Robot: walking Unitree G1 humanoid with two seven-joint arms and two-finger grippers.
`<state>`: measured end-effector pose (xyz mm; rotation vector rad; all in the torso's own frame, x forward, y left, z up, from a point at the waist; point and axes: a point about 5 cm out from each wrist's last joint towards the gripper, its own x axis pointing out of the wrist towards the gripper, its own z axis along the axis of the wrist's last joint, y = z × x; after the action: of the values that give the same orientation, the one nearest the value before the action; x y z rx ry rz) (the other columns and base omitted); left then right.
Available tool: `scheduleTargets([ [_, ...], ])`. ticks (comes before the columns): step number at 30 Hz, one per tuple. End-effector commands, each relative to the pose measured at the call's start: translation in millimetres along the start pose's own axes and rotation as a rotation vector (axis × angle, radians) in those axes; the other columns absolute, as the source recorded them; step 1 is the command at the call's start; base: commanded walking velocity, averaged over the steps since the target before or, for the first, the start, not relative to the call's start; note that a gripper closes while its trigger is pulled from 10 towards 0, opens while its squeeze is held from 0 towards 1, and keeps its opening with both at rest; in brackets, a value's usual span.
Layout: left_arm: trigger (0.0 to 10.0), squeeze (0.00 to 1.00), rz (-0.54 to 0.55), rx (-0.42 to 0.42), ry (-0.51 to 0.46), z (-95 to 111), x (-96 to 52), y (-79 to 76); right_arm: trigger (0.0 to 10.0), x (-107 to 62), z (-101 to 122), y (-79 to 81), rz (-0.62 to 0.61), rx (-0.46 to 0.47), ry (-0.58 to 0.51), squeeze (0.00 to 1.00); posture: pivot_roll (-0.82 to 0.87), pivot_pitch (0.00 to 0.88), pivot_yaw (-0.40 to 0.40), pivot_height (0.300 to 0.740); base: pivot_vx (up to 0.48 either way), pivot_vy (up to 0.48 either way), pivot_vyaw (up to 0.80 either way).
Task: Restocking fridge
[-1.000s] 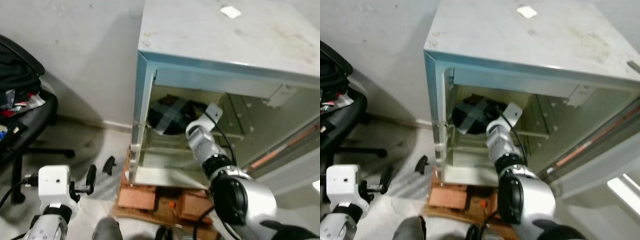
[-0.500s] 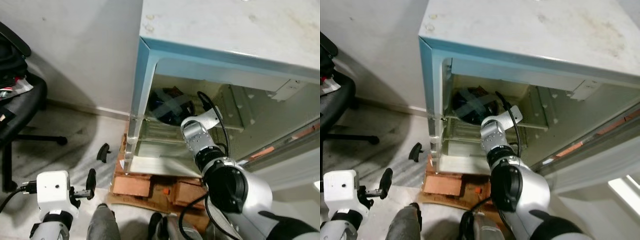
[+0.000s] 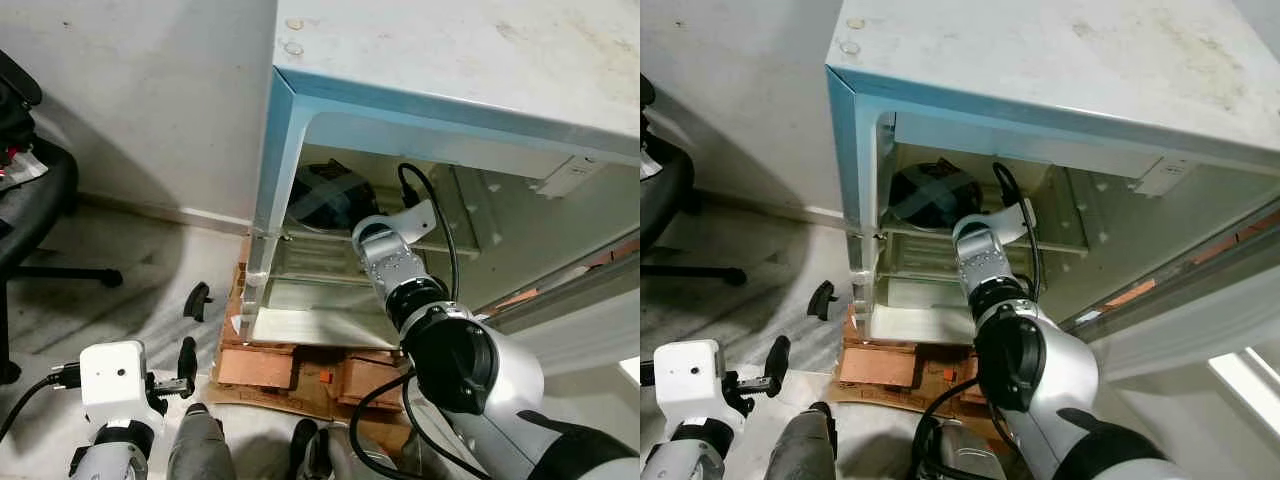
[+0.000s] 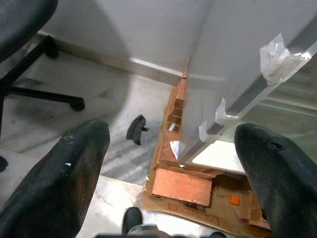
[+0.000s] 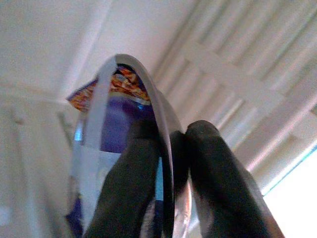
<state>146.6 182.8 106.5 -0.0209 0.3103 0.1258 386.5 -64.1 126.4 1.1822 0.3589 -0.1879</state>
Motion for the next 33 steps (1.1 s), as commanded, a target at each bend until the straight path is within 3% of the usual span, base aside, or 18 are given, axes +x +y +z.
scheduleTargets([
  [1, 10.0, 0.0, 0.0, -0.004, 0.013, -1.1, -2.3, -1.1, 10.0, -8.1, -39.2, 21.3, 0.062, 0.025, 0.105, 1.0, 0.36, 0.246, -0.233, 0.74, 0.0, 0.0, 0.0],
  [9, 10.0, 0.0, 0.005, -0.001, 0.007, -0.4, 0.1, -1.1, 10.0, -12.0, -51.7, 34.1, 0.169, 0.079, 0.168, 1.0, 0.36, 0.24, -0.235, 0.74, 0.0, 0.0, 0.0],
  [12, 10.0, 0.0, 0.006, 0.001, 0.006, -0.7, 2.1, -0.2, 10.0, -13.7, -56.5, 37.5, 0.217, 0.021, 0.194, 1.0, 0.36, 0.234, -0.234, 0.74, 0.0, 0.0, 0.0],
  [14, 10.0, 0.0, 0.002, 0.007, -0.002, -0.4, 7.9, 1.1, 10.0, -16.7, -71.0, 25.4, 0.237, -0.392, 0.269, 1.0, 0.35, 0.22, -0.23, 0.74, 0.0, 0.0, 0.0],
  [15, 10.0, 0.0, 0.002, 0.007, -0.002, -0.4, 7.9, 1.1, 10.0, -16.7, -71.0, 25.4, 0.237, -0.392, 0.269, 1.0, 0.35, 0.22, -0.23, 0.74, 0.0, 0.0, 0.0],
  [17, 10.0, 0.0, -0.005, 0.008, -0.012, 0.9, 14.6, 1.1, 10.0, -14.9, -67.1, 10.3, 0.258, -0.593, 0.273, 1.0, 0.33, 0.203, -0.227, 0.74, 0.0, 0.0, 0.0],
  [18, 10.0, 0.0, -0.005, 0.008, -0.012, 0.9, 14.6, 1.1, 10.0, -14.9, -67.1, 10.3, 0.258, -0.593, 0.273, 1.0, 0.33, 0.203, -0.227, 0.74, 0.0, 0.0, 0.0],
  [20, 10.0, 0.0, -0.011, 0.008, -0.02, 1.8, 19.9, 0.9, 10.0, -12.8, -60.4, -1.1, 0.269, -0.721, 0.273, 1.0, 0.32, 0.192, -0.223, 0.74, 0.0, 0.0, 0.0],
  [25, 10.0, 0.0, -0.035, 0.008, -0.033, 3.1, 30.7, -4.0, 10.0, -8.0, -40.7, -16.0, 0.255, -0.814, 0.258, 1.0, 0.3, 0.159, -0.209, 0.74, 0.0, 0.0, 0.0],
  [27, 10.0, 0.0, -0.041, 0.01, -0.036, 3.6, 33.4, -4.7, 10.0, -7.4, -37.9, -17.5, 0.26, -0.835, 0.259, 1.0, 0.3, 0.152, -0.206, 0.74, 0.0, 0.0, 0.0],
  [29, 10.0, 0.0, -0.05, 0.017, -0.053, 6.8, 42.5, -4.9, 10.0, -6.0, -28.6, -21.2, 0.288, -0.967, 0.245, 1.0, 0.29, 0.129, -0.196, 0.74, 0.0, 0.0, 0.0],
  [33, 10.0, 0.0, -0.052, 0.023, -0.067, 9.8, 49.3, -3.5, 10.0, -4.2, -18.1, -21.1, 0.293, -1.015, 0.202, 1.0, 0.28, 0.116, -0.191, 0.74, 0.0, 0.0, 0.0],
])
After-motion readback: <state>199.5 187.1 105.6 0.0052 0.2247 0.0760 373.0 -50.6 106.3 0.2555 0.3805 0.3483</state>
